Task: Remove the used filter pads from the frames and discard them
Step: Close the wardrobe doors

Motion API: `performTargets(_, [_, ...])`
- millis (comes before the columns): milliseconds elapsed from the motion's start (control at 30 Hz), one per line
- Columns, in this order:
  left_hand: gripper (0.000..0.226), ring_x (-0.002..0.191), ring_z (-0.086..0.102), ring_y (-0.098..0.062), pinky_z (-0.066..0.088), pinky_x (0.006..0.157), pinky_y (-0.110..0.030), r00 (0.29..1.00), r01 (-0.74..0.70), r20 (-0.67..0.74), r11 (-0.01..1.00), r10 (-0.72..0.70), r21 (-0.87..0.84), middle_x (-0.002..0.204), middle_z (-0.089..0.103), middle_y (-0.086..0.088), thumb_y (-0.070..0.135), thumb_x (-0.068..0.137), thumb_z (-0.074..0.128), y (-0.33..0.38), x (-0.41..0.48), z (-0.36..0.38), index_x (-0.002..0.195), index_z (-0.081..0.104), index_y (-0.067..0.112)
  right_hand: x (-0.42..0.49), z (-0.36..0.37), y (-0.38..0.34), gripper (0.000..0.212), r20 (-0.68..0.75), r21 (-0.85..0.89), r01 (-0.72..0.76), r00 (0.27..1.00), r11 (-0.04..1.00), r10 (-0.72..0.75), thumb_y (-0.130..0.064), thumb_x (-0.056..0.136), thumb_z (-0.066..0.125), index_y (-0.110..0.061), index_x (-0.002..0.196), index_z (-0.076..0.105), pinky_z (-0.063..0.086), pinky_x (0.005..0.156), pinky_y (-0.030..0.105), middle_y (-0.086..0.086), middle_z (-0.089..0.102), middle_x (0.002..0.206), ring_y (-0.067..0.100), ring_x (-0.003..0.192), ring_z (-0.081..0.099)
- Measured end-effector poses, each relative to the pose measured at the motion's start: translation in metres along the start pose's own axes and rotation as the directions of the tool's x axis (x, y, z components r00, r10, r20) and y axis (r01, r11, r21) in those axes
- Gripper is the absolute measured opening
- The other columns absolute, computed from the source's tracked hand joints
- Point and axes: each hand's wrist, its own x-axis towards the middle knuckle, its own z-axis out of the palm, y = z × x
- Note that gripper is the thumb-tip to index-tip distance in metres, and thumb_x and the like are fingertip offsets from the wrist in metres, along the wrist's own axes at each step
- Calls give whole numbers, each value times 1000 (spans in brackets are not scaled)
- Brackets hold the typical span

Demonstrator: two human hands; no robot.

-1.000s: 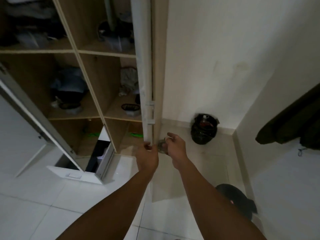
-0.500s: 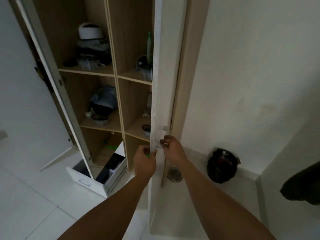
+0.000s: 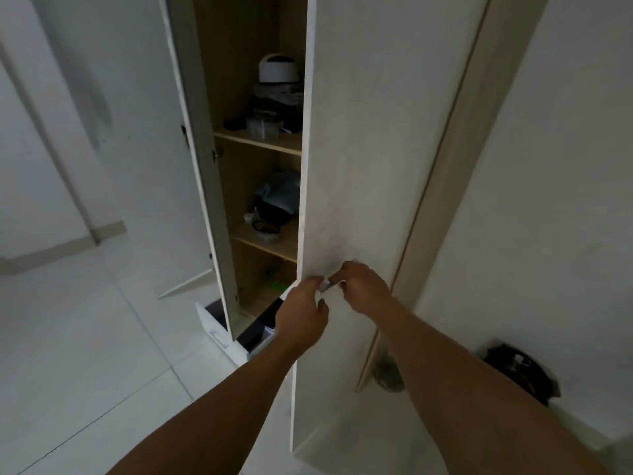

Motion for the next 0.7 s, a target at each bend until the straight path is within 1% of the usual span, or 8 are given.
performTargets(67, [46,121,57,-18,49,103,-37,997,-41,76,992,32,119,137,57,2,18,94,59,-8,14,-5,139,51,21,17,-13,1,34,108,-48,25,994,999,-20,-10,97,53,-20,127,64,41,96,24,2,58,133,21,120,54])
performTargets(133, [49,120,57,-19,51,100,-38,992,-75,118,971,49,226,141,52,0,15,94,56,-16,27,-10,142,48,19,35,-18,3,36,150,-107,0,989,994,16,-18,100,50,-25,134,58,39,96,24,-2,53,138,18,124,51])
performTargets(233, [49,113,58,-19,54,92,-35,990,-118,114,927,82,356,138,48,1,15,94,55,-27,49,-15,142,48,21,57,-9,6,36,173,-114,-121,975,986,140,-32,100,49,-38,135,52,40,103,40,-9,50,139,18,125,49])
performTargets(333, [41,105,59,-21,52,85,-34,987,-153,110,883,116,443,128,50,-2,20,96,55,-35,73,-19,137,52,21,78,6,-1,32,141,-148,-135,978,980,156,-42,103,39,-39,130,55,39,101,49,-9,50,137,22,123,47])
performTargets(467, [23,91,63,-21,50,70,-33,987,-140,138,837,78,529,113,53,-3,26,96,56,-46,117,-29,117,63,20,112,18,-7,30,56,-154,-105,992,982,115,-43,103,38,-36,119,62,44,94,47,-7,61,127,24,116,55])
performTargets(533, [19,89,63,-21,49,71,-32,983,-168,165,788,85,592,110,56,-4,23,96,57,-51,143,-37,112,66,18,134,22,-10,28,61,-169,-122,989,978,134,-43,102,40,-37,115,64,43,94,46,-7,64,122,24,114,56])
performTargets(633, [15,94,62,-22,52,79,-33,967,-241,223,719,122,651,108,60,-7,15,93,59,-63,181,-42,107,66,14,167,26,-17,30,48,-223,-165,982,961,180,-46,101,40,-35,111,66,40,92,45,-6,65,117,24,112,58])
performTargets(700, [12,91,62,-23,54,77,-33,956,-280,263,691,134,667,103,62,-8,15,91,63,-71,207,-44,103,67,13,186,30,-21,33,37,-257,-215,972,942,231,-49,101,37,-35,110,66,39,92,45,-7,64,117,22,113,58])
